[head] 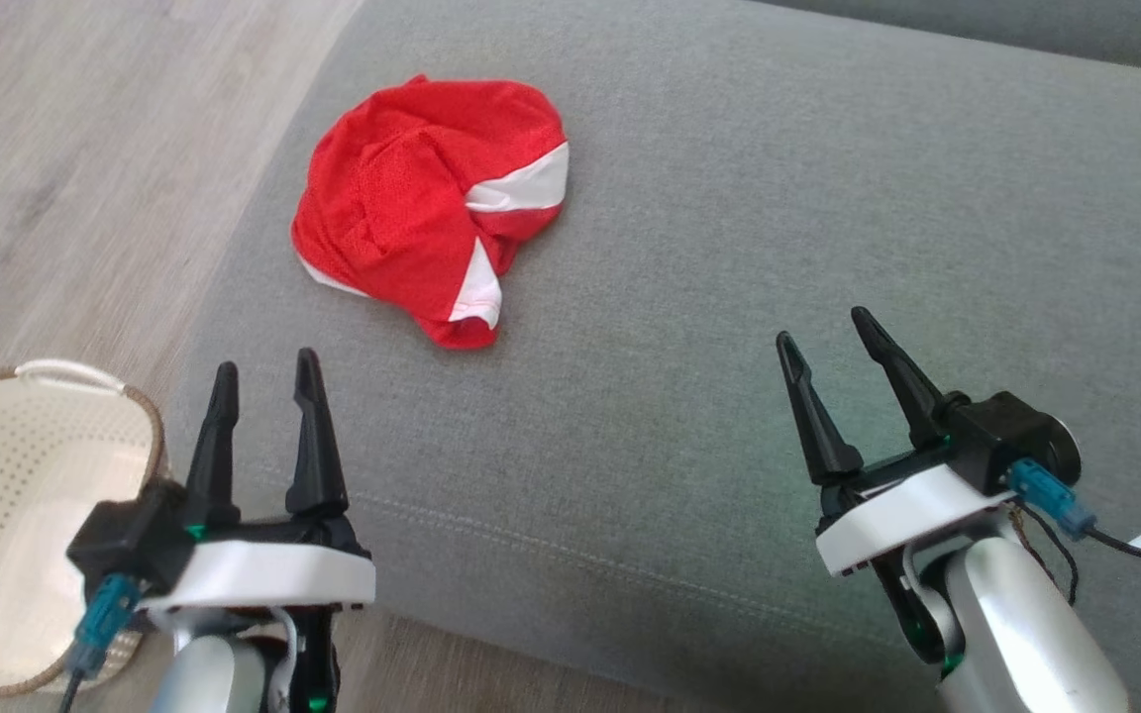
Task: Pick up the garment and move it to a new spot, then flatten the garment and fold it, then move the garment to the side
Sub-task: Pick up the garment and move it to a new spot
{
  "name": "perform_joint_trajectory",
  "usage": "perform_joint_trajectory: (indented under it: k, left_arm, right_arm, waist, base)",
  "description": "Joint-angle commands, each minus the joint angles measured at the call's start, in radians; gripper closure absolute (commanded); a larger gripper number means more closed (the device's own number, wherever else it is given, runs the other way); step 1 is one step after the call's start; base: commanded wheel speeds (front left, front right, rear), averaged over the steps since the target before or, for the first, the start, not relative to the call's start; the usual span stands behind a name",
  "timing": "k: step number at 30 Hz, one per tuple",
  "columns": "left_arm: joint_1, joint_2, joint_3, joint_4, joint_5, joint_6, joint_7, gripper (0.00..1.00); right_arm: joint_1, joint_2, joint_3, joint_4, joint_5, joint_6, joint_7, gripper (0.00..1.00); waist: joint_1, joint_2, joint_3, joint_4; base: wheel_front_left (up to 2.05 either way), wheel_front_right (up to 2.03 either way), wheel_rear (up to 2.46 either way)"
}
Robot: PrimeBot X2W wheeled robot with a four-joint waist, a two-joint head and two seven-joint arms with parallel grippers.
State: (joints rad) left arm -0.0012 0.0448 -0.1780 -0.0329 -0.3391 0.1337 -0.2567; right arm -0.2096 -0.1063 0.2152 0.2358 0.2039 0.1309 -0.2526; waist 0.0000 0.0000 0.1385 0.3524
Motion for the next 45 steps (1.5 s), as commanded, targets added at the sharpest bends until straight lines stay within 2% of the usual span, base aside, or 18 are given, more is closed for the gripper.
perform_joint_trajectory:
  k: [1,7,14,18,23,28,35,36,37,38,45]
  left_arm:
    - [-0.028,0.005,0.042,-0.042,-0.008,0.009,-0.005,0.0]
    - [-0.066,0.005,0.086,-0.045,-0.023,0.006,-0.005,0.0]
    - [-0.17,0.005,0.135,0.049,-0.003,-0.059,-0.005,0.0]
    - [-0.272,0.01,0.17,0.197,0.045,-0.115,-0.005,0.0]
    - [-0.441,0.069,0.19,0.443,0.037,-0.174,0.004,0.0]
    - [-0.587,0.127,0.185,0.628,0.024,-0.209,0.069,0.0]
    - [-0.692,0.168,0.14,0.831,0.024,-0.236,0.195,0.0]
    - [-0.698,0.172,0.13,0.859,0.024,-0.24,0.222,0.53]
    - [-0.704,0.178,0.121,0.878,0.025,-0.243,0.238,0.92]
    - [-0.711,0.182,0.117,0.892,0.026,-0.245,0.241,1.0]
    - [-0.744,0.2,0.114,0.911,0.034,-0.237,0.134,1.0]
  right_arm:
    - [0.0,-0.01,0.022,-0.029,0.004,0.0,-0.009,0.0]
    - [-0.022,-0.024,0.02,-0.047,0.001,0.0,-0.009,0.0]
    - [-0.054,-0.042,-0.004,-0.085,-0.023,0.0,-0.002,0.0]
    - [-0.077,-0.048,-0.009,-0.12,-0.038,0.0,0.008,0.0]
    - [-0.098,-0.051,-0.013,-0.165,-0.051,0.0,0.022,0.0]
    - [-0.11,-0.049,-0.021,-0.192,-0.06,0.0,0.028,0.0]
    - [-0.119,-0.04,-0.03,-0.199,-0.065,0.0,0.024,0.0]
    - [-0.12,-0.038,-0.031,-0.199,-0.065,0.0,0.022,0.0]
    - [-0.121,-0.036,-0.032,-0.197,-0.065,0.0,0.021,0.0]
    - [-0.122,-0.034,-0.033,-0.196,-0.065,0.0,0.019,0.0]
    - [-0.123,-0.019,-0.035,-0.169,-0.062,0.0,0.008,0.0]
  waist:
    - [0.0,0.0,0.013,0.003]
    - [0.0,0.0,0.072,-0.025]
    - [0.0,0.0,0.156,-0.07]
    - [0.0,0.0,0.205,-0.101]
    - [0.0,0.0,0.252,-0.138]
    - [0.0,0.0,0.287,-0.169]
    - [0.0,0.0,0.311,-0.204]
    - [0.0,0.0,0.312,-0.208]
    - [0.0,0.0,0.312,-0.212]
    - [0.0,0.0,0.312,-0.215]
    - [0.0,0.0,0.284,-0.228]
  base:
    - [0.0,0.0,0.0]
    - [0.0,0.0,0.0]
    - [0.0,0.0,0.0]
    - [0.0,0.0,0.0]
    - [0.0,0.0,0.0]
    - [0.0,0.0,0.0]
    - [0.0,0.0,0.0]
    - [0.0,0.0,0.0]
    - [0.0,0.0,0.0]
    - [0.0,0.0,0.0]
    - [0.0,0.0,0.0]
